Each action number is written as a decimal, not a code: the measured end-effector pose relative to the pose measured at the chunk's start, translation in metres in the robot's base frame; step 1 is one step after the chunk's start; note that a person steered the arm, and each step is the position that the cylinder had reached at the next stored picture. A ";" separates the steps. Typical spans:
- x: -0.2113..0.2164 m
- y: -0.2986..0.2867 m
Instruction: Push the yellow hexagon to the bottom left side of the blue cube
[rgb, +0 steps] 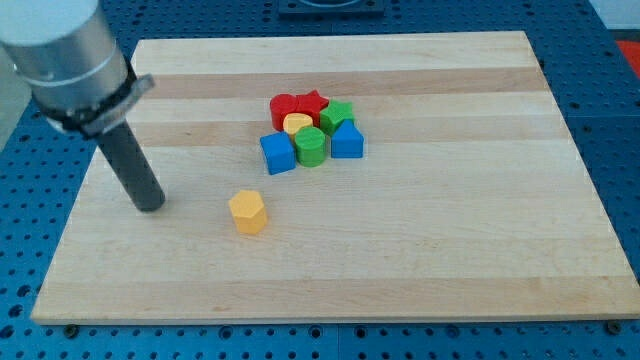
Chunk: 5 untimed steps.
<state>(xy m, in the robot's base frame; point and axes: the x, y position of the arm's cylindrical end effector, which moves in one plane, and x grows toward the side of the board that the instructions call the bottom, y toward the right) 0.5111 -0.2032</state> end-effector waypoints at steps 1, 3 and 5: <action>0.040 0.010; 0.044 0.098; -0.024 0.074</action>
